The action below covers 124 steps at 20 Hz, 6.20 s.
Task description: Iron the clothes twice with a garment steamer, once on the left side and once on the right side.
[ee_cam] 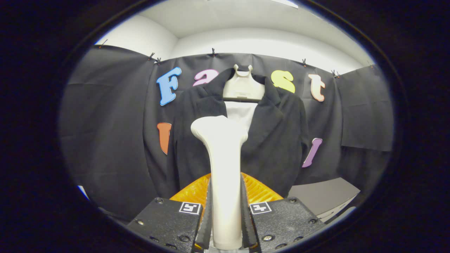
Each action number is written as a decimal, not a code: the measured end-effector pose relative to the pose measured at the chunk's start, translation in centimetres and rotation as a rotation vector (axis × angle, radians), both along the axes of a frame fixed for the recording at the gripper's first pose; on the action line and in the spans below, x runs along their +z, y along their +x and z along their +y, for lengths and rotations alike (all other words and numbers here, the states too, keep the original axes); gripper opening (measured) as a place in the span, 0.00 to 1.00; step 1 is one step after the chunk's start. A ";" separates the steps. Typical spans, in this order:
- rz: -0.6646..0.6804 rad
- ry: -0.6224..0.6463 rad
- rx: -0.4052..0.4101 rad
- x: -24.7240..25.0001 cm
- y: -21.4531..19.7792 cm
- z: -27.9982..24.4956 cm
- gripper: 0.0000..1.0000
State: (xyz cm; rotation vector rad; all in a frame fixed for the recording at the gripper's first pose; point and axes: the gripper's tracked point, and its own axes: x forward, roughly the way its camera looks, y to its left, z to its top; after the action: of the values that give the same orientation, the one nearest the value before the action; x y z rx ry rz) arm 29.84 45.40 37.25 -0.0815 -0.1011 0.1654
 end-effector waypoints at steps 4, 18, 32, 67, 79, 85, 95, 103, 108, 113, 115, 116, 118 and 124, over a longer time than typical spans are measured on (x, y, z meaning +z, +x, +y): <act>-0.022 -0.007 -0.005 2.9 0.9 2.1 0.37; -0.019 -0.083 -0.054 2.7 4.2 5.7 0.37; 0.077 -0.122 -0.059 -4.3 4.3 4.9 0.37; 0.332 -0.214 -0.062 -23.0 2.6 2.8 0.37; 0.438 -0.222 -0.046 -29.3 2.8 2.8 0.37; 0.486 -0.235 -0.051 -33.1 2.7 2.2 0.37; 0.554 -0.230 -0.042 -36.7 2.2 1.5 0.37; 0.546 -0.181 -0.024 -35.5 0.6 0.5 0.37; 0.405 -0.117 0.008 -31.4 -2.2 -3.6 0.37; 0.291 -0.017 0.010 -28.0 -6.4 -11.7 0.37; 0.245 0.028 -0.003 -27.3 -8.3 -15.9 0.37; 0.227 0.051 -0.013 -27.1 -9.3 -18.1 0.37; 0.189 0.075 -0.027 -27.6 -11.6 -22.9 0.37; 0.147 0.111 -0.118 -30.8 -19.2 -35.7 0.37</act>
State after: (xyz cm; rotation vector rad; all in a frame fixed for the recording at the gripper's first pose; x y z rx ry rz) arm 10.64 9.73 6.42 0.0359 0.0408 0.0478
